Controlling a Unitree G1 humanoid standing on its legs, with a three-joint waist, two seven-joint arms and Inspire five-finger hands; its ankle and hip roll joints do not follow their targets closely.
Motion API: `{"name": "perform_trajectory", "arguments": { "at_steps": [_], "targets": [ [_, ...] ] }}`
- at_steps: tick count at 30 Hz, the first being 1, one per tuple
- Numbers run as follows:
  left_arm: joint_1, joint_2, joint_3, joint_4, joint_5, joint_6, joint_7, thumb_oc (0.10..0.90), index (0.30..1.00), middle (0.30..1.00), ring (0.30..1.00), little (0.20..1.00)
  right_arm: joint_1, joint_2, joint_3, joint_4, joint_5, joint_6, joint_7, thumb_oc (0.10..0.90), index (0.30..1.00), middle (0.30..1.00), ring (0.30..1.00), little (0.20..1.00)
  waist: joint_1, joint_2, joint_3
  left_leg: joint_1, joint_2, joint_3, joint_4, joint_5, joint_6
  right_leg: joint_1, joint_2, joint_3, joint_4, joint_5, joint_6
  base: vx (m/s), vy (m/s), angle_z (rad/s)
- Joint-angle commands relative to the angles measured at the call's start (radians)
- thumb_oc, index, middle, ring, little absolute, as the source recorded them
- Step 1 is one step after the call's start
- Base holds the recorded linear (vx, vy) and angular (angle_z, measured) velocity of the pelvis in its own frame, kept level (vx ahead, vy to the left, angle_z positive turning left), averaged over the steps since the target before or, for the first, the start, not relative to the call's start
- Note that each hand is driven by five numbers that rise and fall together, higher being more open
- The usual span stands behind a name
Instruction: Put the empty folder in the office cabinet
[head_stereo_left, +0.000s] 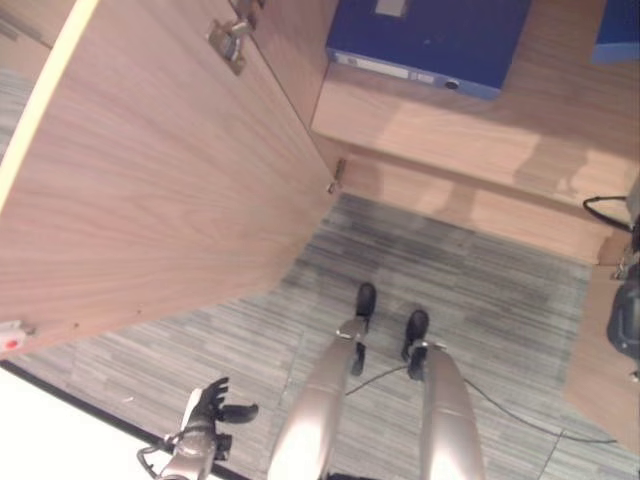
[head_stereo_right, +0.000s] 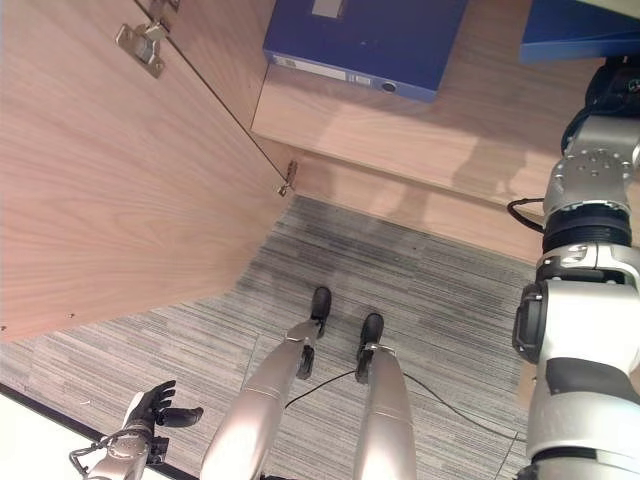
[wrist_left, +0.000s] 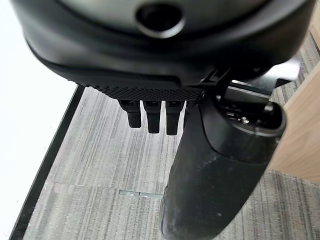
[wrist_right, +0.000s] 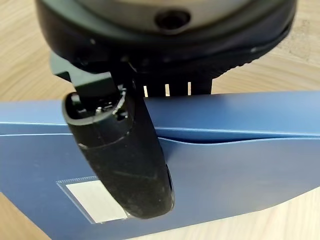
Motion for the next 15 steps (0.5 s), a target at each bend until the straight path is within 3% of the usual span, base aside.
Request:
{"name": "perform_trajectory", "arguments": {
  "at_steps": [1,7,12,13,14,15],
  "targets": [
    [0.082,0.089,-0.038,0.108,0.04,0.008,0.029,0.8,0.9,0.9,0.9,0.9,0.007,-0.111,0.057,-0.075,-0.02,-0.062,0.068,0.8,0.9,0.9,0.9,0.9,0.005,-0.023,-0.147,0.015,-0.005,-0.024,0.017,-0.144,-0.034,0.098,-0.007,-0.035,-0.086,-0.071,0.011,0.01,-0.007,0.13],
    [0.074,0.09,-0.038,0.107,0.043,0.01,0.018,0.8,0.9,0.9,0.9,0.9,0.068,-0.101,0.047,-0.005,-0.056,0.006,0.051,0.8,0.9,0.9,0.9,0.9,-0.003,-0.017,-0.143,0.047,-0.004,-0.024,-0.018,-0.129,-0.036,0.125,-0.006,-0.036,-0.118,-0.057,0.015,0.0,0.0,0.0],
    [0.054,0.109,-0.054,0.127,0.056,0.011,-0.015,0.8,0.9,0.9,0.9,0.9,0.041,-0.155,0.166,0.261,-0.242,0.268,0.059,0.8,0.9,0.9,0.9,0.9,0.0,-0.025,-0.138,0.082,0.001,-0.025,-0.063,-0.106,-0.041,0.15,-0.003,-0.042,-0.148,-0.044,0.013,-0.02,-0.038,0.02],
    [0.054,0.108,-0.054,0.127,0.056,0.01,-0.016,0.8,0.9,0.9,0.9,0.9,0.034,-0.158,0.17,0.268,-0.245,0.273,0.064,0.8,0.9,0.9,0.9,0.9,0.0,-0.024,-0.138,0.084,0.001,-0.026,-0.066,-0.105,-0.041,0.152,-0.003,-0.042,-0.151,-0.043,0.013,0.0,0.0,0.0],
    [0.055,0.122,-0.062,0.124,0.066,0.01,-0.037,0.8,0.9,0.9,0.9,0.9,0.028,-0.179,0.24,0.328,-0.363,0.364,0.105,0.8,0.9,0.9,0.9,0.9,0.001,-0.027,-0.138,0.095,0.001,-0.026,-0.081,-0.097,-0.042,0.162,-0.002,-0.045,-0.165,-0.037,0.013,0.0,0.0,0.0],
    [0.057,0.13,-0.064,0.119,0.072,0.01,-0.05,0.8,0.9,0.9,0.9,0.9,0.021,-0.19,0.287,0.352,-0.438,0.405,0.135,0.8,0.9,0.9,0.9,0.9,0.003,-0.029,-0.137,0.101,0.003,-0.027,-0.088,-0.091,-0.043,0.168,-0.001,-0.046,-0.173,-0.032,0.013,-0.03,-0.026,-0.04]
  ]
}}
